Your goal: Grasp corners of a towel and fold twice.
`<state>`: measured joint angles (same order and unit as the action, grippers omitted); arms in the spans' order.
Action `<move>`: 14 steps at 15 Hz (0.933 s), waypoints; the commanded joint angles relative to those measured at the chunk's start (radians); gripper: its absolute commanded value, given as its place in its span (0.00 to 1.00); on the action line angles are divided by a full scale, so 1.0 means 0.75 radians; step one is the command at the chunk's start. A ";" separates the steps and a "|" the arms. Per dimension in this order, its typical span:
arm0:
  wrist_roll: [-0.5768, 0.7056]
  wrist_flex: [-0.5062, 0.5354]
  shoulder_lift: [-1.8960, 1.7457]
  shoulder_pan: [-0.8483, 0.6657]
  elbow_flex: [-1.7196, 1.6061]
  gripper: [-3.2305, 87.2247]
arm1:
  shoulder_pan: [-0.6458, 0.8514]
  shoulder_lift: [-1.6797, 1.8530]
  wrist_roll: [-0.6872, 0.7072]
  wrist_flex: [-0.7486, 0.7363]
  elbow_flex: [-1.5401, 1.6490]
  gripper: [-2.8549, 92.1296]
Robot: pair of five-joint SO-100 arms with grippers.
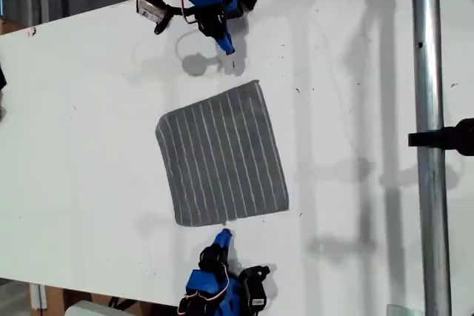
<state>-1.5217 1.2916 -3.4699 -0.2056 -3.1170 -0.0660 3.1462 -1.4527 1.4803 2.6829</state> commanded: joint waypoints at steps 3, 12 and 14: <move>0.008 -0.004 -0.006 0.004 -0.004 0.04 | -0.155 -0.902 0.115 0.008 -0.695 0.03; -0.006 -0.004 -0.006 0.037 -0.004 0.03 | -0.051 -1.720 0.411 -0.194 -1.123 0.36; -0.004 -0.004 -0.006 0.041 -0.004 0.03 | -0.010 -1.921 0.407 -0.184 -1.178 0.39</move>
<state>-1.5217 1.2916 -3.4699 -0.1933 -3.1170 -0.0936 1.7564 -1.1536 1.3545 1.8715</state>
